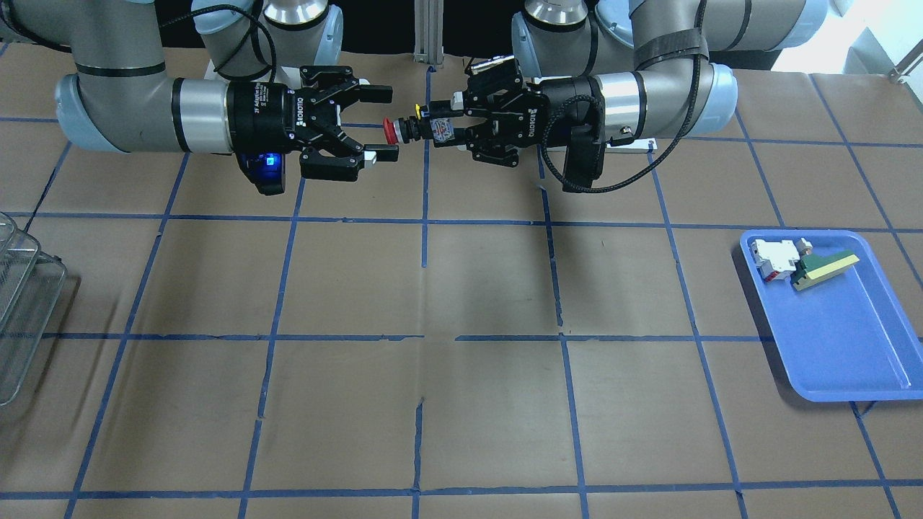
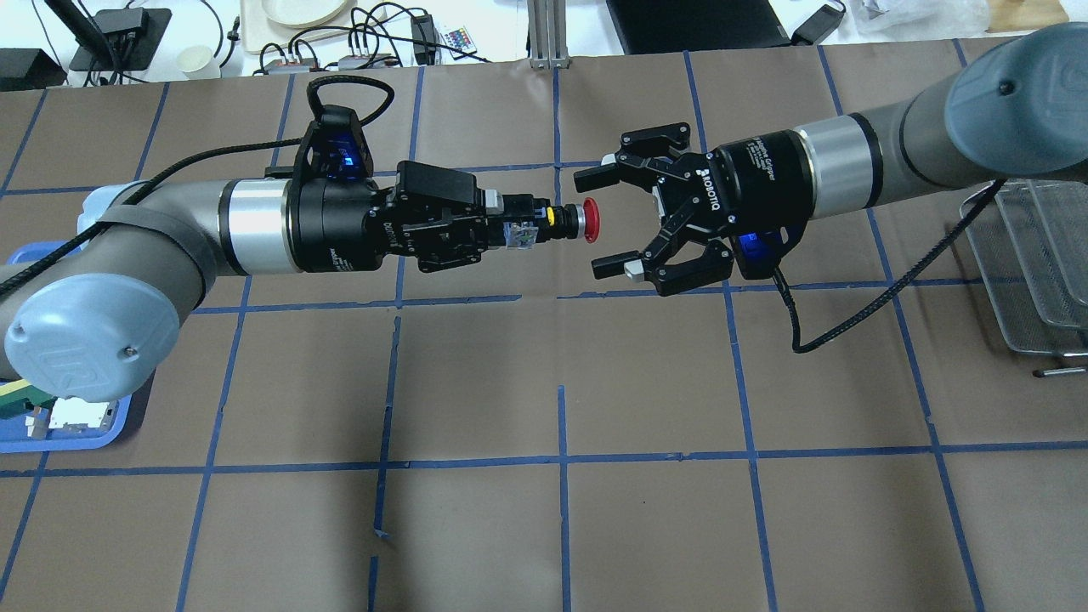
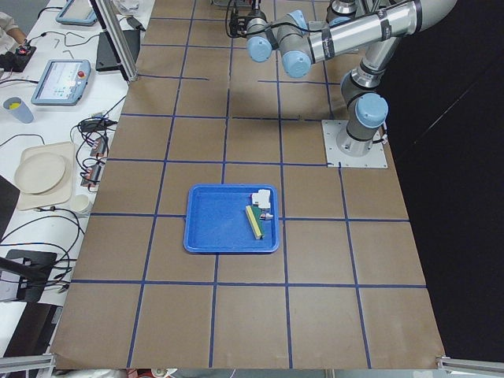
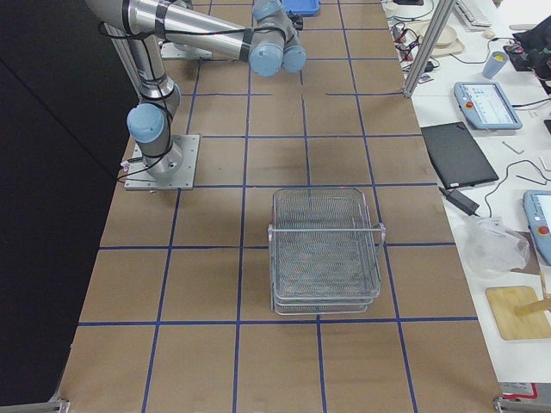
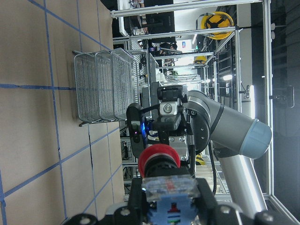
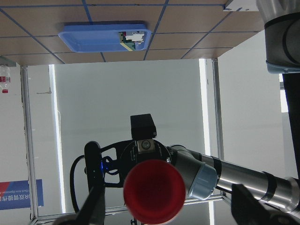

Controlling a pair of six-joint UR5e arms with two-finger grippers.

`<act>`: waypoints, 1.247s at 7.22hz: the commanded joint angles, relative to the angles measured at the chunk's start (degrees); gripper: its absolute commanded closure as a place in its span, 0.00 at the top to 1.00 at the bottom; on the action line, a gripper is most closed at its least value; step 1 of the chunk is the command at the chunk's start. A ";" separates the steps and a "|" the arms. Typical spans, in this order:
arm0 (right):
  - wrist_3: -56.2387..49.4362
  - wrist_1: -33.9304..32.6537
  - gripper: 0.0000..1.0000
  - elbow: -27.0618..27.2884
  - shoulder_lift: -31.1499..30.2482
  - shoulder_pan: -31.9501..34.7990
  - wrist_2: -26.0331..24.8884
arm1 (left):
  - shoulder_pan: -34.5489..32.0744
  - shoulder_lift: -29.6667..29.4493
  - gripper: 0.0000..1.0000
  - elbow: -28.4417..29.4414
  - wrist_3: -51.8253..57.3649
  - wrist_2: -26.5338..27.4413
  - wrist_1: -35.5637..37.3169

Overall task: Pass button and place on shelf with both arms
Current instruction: 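Close the right gripper on the button's red cap beside the left gripper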

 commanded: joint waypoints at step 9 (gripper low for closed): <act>0.15 0.66 0.04 -0.35 0.06 -0.26 -0.09 | 0.00 -0.03 0.08 0.03 -0.09 0.06 0.00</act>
